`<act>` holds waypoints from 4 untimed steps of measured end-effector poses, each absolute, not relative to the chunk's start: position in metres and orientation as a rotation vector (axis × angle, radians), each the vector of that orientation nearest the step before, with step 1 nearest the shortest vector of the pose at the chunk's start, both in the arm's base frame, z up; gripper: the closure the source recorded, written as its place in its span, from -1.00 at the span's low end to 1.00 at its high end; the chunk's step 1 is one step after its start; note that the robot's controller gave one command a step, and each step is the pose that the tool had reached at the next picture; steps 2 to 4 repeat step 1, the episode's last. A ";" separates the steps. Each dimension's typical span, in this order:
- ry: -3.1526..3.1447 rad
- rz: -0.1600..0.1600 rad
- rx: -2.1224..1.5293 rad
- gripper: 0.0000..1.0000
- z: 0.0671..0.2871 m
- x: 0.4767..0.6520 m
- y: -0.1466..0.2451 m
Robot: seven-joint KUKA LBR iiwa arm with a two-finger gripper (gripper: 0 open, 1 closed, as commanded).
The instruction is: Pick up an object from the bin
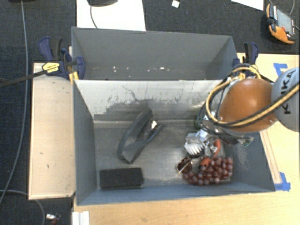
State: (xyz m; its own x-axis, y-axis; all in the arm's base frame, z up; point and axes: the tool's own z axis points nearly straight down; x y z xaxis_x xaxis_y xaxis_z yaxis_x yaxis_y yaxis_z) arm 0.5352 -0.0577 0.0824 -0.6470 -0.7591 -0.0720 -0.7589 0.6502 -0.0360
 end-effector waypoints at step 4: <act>2.809 0.003 -1.235 1.00 0.181 0.522 -0.044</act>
Offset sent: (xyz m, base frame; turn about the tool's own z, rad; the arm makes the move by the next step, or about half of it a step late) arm -0.0095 -0.0041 0.0133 -0.0540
